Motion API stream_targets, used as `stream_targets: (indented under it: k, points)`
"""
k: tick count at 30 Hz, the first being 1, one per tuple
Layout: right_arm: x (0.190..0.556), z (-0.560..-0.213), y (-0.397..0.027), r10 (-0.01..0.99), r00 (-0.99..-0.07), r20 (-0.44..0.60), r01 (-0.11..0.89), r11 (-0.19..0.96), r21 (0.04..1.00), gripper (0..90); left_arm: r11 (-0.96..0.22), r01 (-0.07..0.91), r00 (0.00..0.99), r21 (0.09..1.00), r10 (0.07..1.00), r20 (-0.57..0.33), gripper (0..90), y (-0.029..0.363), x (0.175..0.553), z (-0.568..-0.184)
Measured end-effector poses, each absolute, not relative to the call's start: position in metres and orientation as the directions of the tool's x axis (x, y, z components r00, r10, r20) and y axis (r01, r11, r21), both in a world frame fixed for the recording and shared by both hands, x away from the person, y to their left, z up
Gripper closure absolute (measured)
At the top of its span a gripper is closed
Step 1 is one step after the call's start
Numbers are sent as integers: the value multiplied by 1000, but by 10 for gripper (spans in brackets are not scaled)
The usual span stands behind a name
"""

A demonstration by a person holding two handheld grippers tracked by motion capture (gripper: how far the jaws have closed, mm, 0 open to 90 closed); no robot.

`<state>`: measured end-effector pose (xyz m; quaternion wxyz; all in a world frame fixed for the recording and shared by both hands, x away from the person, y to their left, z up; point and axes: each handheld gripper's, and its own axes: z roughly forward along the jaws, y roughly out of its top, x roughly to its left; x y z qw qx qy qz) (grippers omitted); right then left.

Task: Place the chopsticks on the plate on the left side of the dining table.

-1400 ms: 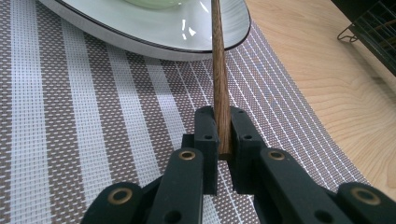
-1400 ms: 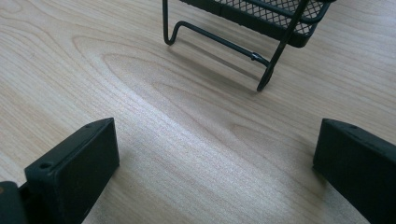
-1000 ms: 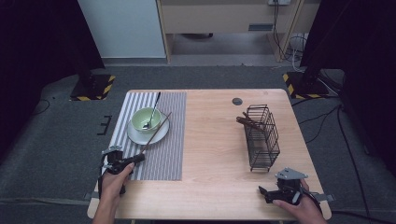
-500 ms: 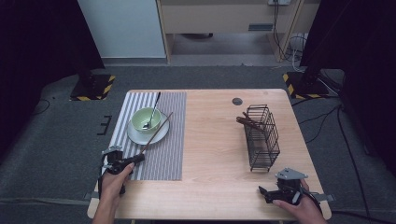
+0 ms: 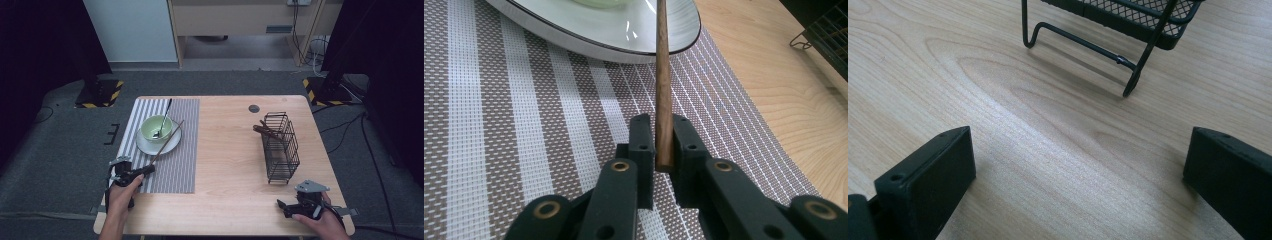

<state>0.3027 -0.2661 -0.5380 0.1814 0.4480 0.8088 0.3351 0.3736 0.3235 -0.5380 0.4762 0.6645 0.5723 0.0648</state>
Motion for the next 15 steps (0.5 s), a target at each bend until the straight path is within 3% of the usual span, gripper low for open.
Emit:
stream_targets:
  k: [15]
  points:
    - [303,-538,-266,847,-532,7,603,374,705,4,113,654,339,748,840,-423,648,324,372,-534]
